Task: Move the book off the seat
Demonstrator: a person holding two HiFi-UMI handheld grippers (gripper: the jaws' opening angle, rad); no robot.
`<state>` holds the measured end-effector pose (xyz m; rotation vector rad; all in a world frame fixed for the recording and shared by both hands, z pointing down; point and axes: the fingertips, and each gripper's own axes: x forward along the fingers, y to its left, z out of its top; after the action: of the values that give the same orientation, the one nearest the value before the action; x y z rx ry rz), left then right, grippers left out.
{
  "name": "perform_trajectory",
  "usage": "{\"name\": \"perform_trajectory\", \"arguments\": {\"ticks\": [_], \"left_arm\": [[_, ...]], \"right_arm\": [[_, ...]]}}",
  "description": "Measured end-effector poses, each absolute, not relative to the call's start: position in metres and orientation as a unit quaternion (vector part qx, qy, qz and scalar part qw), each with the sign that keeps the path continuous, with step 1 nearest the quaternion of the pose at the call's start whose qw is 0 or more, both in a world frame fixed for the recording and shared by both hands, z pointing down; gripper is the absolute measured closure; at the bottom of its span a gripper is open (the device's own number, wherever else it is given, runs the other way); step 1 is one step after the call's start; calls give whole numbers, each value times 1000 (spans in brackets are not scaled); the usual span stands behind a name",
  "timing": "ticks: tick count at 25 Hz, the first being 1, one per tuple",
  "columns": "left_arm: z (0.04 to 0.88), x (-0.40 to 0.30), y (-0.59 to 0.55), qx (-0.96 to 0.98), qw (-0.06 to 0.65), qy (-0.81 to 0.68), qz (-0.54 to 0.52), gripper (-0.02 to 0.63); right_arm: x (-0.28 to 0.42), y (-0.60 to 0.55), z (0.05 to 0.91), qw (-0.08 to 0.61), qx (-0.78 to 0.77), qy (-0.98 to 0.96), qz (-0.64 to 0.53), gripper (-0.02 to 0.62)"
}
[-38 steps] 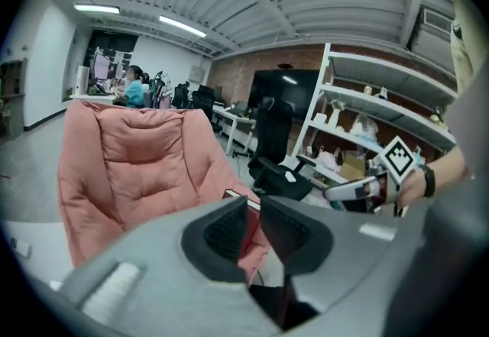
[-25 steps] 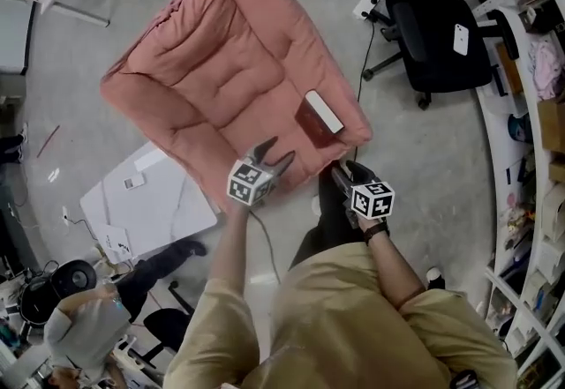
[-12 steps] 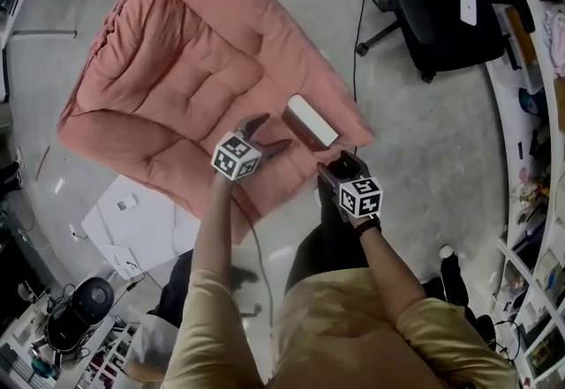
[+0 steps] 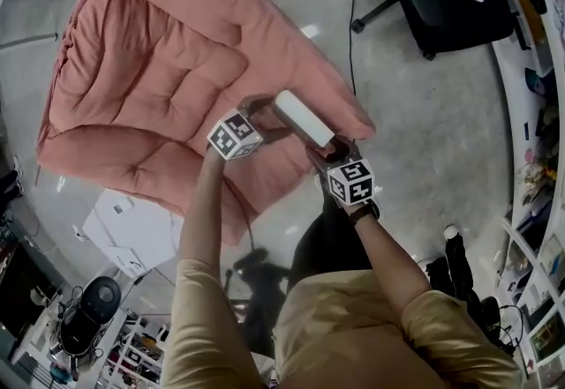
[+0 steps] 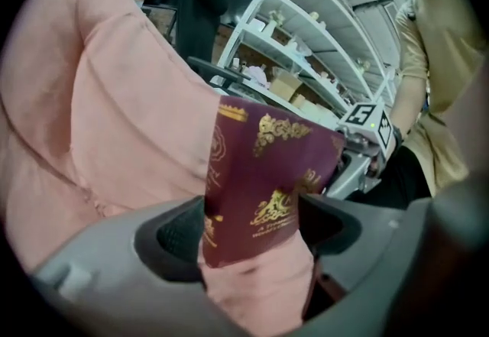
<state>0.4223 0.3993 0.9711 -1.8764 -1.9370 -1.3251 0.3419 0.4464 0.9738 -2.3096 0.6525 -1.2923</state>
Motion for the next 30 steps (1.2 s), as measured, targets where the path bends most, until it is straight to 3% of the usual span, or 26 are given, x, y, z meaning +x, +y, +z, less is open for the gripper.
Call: {"name": "perform_trajectory", "arguments": {"ticks": [3, 14, 20, 30], "left_arm": [[976, 428, 403, -619, 89, -646, -439, 286], [935, 405, 403, -640, 99, -633, -425, 317], [869, 395, 399, -697, 67, -591, -401, 345], [717, 382, 380, -790, 75, -516, -322, 391]], "right_arm": [[344, 449, 979, 193, -826, 234, -476, 360], [319, 458, 941, 180, -820, 258, -478, 365], [320, 472, 878, 156, -832, 299, -441, 368], [327, 473, 750, 94, -810, 447, -368, 373]]}}
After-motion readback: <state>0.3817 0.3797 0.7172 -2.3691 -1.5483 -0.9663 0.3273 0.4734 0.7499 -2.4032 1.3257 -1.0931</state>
